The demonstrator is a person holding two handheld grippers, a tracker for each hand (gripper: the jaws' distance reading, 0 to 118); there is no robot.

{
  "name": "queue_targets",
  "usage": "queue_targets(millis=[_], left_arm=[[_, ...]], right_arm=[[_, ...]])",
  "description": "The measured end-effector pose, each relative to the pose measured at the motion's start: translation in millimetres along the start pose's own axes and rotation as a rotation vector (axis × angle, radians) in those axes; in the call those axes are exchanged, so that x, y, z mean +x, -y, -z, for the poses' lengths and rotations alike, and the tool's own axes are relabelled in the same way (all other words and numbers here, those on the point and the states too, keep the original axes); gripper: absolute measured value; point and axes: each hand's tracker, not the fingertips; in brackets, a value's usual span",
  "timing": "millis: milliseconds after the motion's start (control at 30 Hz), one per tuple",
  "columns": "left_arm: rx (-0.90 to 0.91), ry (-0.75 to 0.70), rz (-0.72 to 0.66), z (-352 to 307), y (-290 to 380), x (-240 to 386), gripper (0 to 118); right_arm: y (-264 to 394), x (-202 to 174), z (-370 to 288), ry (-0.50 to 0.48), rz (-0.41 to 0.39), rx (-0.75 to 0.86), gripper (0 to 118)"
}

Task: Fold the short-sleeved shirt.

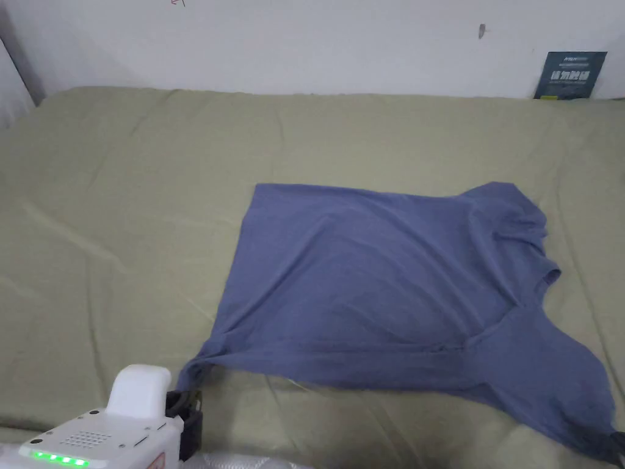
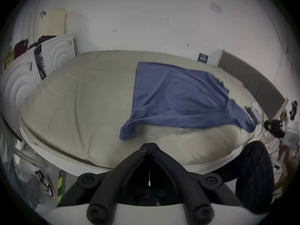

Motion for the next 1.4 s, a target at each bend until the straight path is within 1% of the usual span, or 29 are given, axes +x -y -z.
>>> queue_targets(millis=[67,100,167,200,233,367,467,500,533,567,600,633,667,733,767,800,867,900,933,1000,1033,1100,1167,1200,1233,1267,1300,1333,1400], left_arm=[[0.005,-0.04,0.058,8,0,4,0],[-0.002,-0.062,0.055,16,0,3,25],[-0.063,-0.117,0.025,41,2,-3,111],[-0.125,-0.119,-0.029,42,5,-5,117],[-0.078,-0.111,-0.004,48,-6,-6,116],[-0.052,-0.176,-0.001,70,-20,-14,116],[-0.092,-0.179,0.044,91,-27,-15,115],[-0.097,-0.175,0.058,93,-28,-13,105],[-0.05,-0.162,0.067,92,-27,-15,75],[-0.012,-0.143,0.059,88,-29,-13,26],[-0.047,-0.148,0.054,89,-34,-10,4],[-0.096,-0.11,0.037,91,-37,-6,4],[-0.094,-0.091,0.06,90,-38,-7,4],[-0.081,-0.047,0.025,90,-36,-8,4],[-0.064,-0.077,0.039,90,-37,-10,4],[-0.069,-0.08,0.041,90,-35,-10,4],[-0.084,-0.046,0.024,87,-33,-8,4],[-0.093,-0.024,0.017,85,-33,-8,4],[-0.091,-0.021,0.016,86,-33,-8,4],[-0.082,-0.022,0.01,82,-34,-9,4],[-0.085,-0.012,-0.002,81,-34,-9,4],[-0.082,-0.01,-0.007,82,-33,-11,4],[-0.086,-0.01,-0.008,83,-33,-12,4],[-0.092,-0.01,-0.008,84,-33,-14,4],[-0.1,-0.005,-0.007,84,-33,-15,4],[-0.097,-0.004,0.0,83,-33,-15,4],[-0.091,-0.01,0.009,82,-33,-15,4],[-0.098,-0.005,0.009,80,-34,-17,4],[-0.107,0.026,-0.008,74,-40,-21,4]], right_arm=[[-3,3,-1,0.004,0.023,0.0,0],[-3,4,-1,0.005,0.031,-0.001,0],[-3,6,1,0.005,0.05,-0.013,0],[-2,8,1,0.006,0.056,-0.016,0],[-1,10,1,0.015,0.066,-0.017,0],[2,19,2,0.017,0.119,-0.035,0],[2,21,4,0.031,0.139,-0.049,0],[2,23,5,0.041,0.149,-0.057,0],[2,25,6,0.058,0.161,-0.069,0],[2,24,7,0.076,0.178,-0.08,0],[2,27,8,0.078,0.188,-0.084,1],[2,30,8,0.08,0.199,-0.089,1],[1,33,11,0.084,0.213,-0.101,1],[-4,34,19,0.088,0.227,-0.153,4],[-7,36,25,0.085,0.228,-0.167,10],[-10,38,31,0.066,0.236,-0.198,35],[-18,42,47,0.001,0.291,-0.247,103],[-21,44,56,0.008,0.319,-0.268,118],[-26,44,67,-0.007,0.329,-0.299,118],[-36,42,77,0.017,0.291,-0.27,118],[-40,41,83,0.037,0.262,-0.286,118],[-41,32,105,0.058,0.208,-0.391,118],[-37,28,119,0.081,0.197,-0.485,117],[-35,28,122,0.053,0.213,-0.476,91],[-35,30,120,0.036,0.23,-0.456,42],[-34,30,119,0.015,0.26,-0.445,3],[-36,29,114,0.008,0.296,-0.41,3],[-42,29,109,0.001,0.295,-0.41,3],[-54,37,95,-0.055,0.344,-0.369,3]])
